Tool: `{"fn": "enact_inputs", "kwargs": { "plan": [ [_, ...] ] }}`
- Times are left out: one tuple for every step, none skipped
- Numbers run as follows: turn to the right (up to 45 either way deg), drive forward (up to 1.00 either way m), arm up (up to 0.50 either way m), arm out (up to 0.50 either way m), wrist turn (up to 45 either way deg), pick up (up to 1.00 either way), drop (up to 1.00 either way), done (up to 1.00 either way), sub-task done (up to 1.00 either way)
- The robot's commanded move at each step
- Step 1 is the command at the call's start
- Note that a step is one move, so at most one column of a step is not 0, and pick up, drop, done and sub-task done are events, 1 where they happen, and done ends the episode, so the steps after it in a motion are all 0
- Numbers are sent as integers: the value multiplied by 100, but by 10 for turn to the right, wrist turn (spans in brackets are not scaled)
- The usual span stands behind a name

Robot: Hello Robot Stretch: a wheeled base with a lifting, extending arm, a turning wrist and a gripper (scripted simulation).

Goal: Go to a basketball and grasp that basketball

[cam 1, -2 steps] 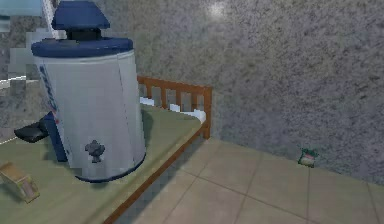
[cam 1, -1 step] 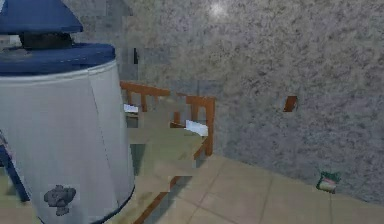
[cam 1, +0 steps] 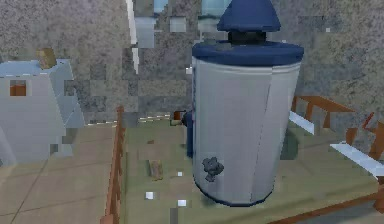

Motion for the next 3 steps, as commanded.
{"fn": "enact_inputs", "kwargs": {
  "plan": [
    [-90,0,0,0,0,0,0,0,0],
    [0,25,0,0,0,0,0,0,0],
    [-450,0,0,0,0,0,0,0,0]
  ]
}}
